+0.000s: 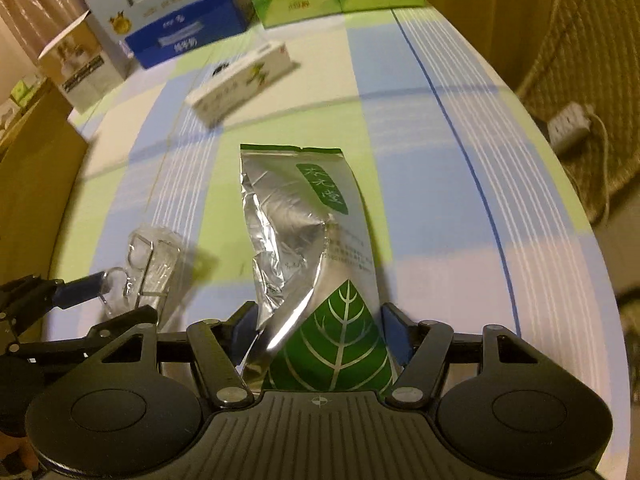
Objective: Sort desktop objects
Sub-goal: 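Grasp the clear wrapped wire rack with the left tool while the right tool grasps the silver leaf-print bag, then lift the wire rack and silver bag above the table with both tools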
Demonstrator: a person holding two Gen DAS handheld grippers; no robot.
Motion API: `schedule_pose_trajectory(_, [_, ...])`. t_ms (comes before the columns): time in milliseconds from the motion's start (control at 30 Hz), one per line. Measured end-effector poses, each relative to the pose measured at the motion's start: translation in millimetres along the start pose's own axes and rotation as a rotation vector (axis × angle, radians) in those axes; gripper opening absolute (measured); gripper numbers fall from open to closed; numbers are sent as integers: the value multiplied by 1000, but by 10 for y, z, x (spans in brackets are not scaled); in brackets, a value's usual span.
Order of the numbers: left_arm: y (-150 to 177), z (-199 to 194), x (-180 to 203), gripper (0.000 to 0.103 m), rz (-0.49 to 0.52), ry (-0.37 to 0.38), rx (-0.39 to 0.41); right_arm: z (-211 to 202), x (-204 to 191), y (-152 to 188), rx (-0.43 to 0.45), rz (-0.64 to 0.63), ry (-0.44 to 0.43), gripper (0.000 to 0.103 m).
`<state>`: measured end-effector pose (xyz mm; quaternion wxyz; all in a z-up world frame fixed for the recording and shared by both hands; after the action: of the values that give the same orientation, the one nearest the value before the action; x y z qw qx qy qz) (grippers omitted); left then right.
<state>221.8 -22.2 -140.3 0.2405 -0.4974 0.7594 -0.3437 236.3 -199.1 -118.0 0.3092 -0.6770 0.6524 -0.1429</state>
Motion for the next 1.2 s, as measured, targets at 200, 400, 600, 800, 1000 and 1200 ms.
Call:
schedule_pose_trajectory(200, [174,-251,112,52,36,8,29,-206,-196,239,-9,-79,7,64])
schedule_pose_trajectory(400, [181,-299,102,62,79,25,62,-237,-216,255,20,-98,2,82])
schedule_pose_trajectory(600, [219,-218,136,63,114,74,63,-153,-208,203,28,-130,8,84])
schedule_pose_trajectory(800, [211,-153,136,51,124,84,66,-3,-167,181,16,-144,7,85])
schedule_pose_trajectory(1000, [220,-173,76,50,77,70,60,138,-211,138,-4,-184,1,89])
schedule_pose_trajectory(1200, [227,-185,44,50,32,40,64,281,-220,103,-5,-209,24,90])
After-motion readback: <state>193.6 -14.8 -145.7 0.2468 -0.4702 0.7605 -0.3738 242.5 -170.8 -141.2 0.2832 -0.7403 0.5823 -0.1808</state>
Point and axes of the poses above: each gripper's, at about its wrist camera, not at the fingertips, and z roughly the way its jaws point, x to its right, y to its underside, the point moved 9 cm from there along z, roughly the way its jaws point, and after that the axes turned 12 degrees about x, right-handed, at the moved point
